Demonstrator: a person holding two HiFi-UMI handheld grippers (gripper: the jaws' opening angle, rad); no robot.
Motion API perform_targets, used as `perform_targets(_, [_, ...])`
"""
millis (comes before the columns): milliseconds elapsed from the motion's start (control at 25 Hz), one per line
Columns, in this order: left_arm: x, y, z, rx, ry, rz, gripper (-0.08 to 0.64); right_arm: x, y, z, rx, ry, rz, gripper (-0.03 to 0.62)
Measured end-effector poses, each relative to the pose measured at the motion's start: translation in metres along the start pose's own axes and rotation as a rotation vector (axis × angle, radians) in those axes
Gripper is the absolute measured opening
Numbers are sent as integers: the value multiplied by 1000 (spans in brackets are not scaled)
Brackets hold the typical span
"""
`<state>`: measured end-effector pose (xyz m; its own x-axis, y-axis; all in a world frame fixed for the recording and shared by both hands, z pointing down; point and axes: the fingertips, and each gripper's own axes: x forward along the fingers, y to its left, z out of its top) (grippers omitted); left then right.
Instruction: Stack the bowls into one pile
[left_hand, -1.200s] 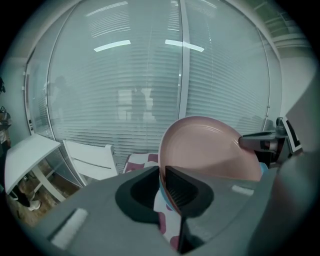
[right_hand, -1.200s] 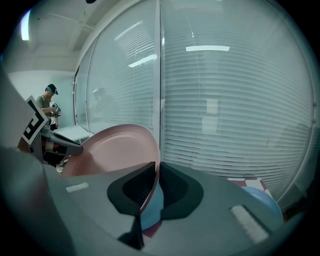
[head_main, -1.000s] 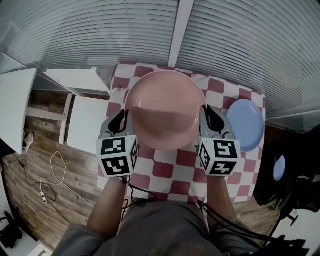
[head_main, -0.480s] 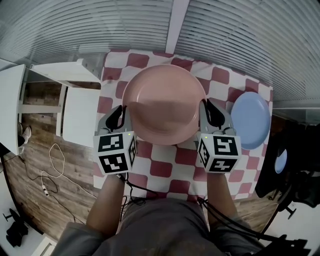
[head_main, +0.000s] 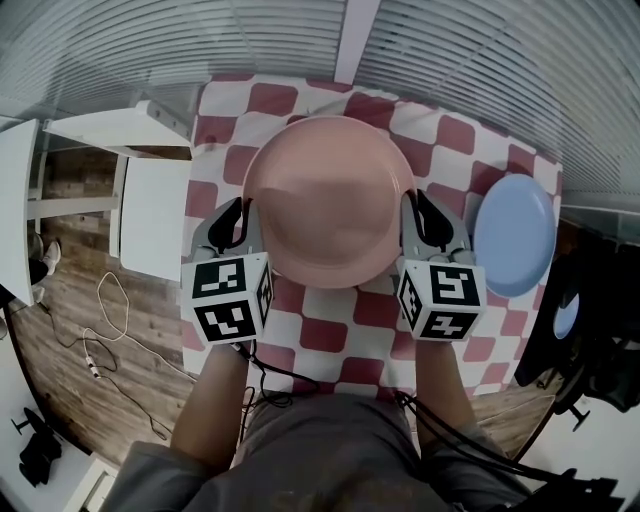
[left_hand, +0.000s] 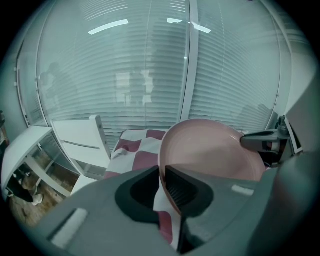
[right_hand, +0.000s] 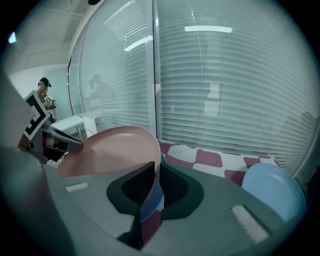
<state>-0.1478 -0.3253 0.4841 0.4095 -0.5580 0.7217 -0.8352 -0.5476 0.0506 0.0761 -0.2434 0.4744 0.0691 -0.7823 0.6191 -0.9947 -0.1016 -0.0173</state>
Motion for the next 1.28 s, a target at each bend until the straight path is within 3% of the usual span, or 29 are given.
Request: perform_targets(1280, [40, -4, -3, 31, 0, -14, 48, 32, -15, -25, 10, 46, -50, 69])
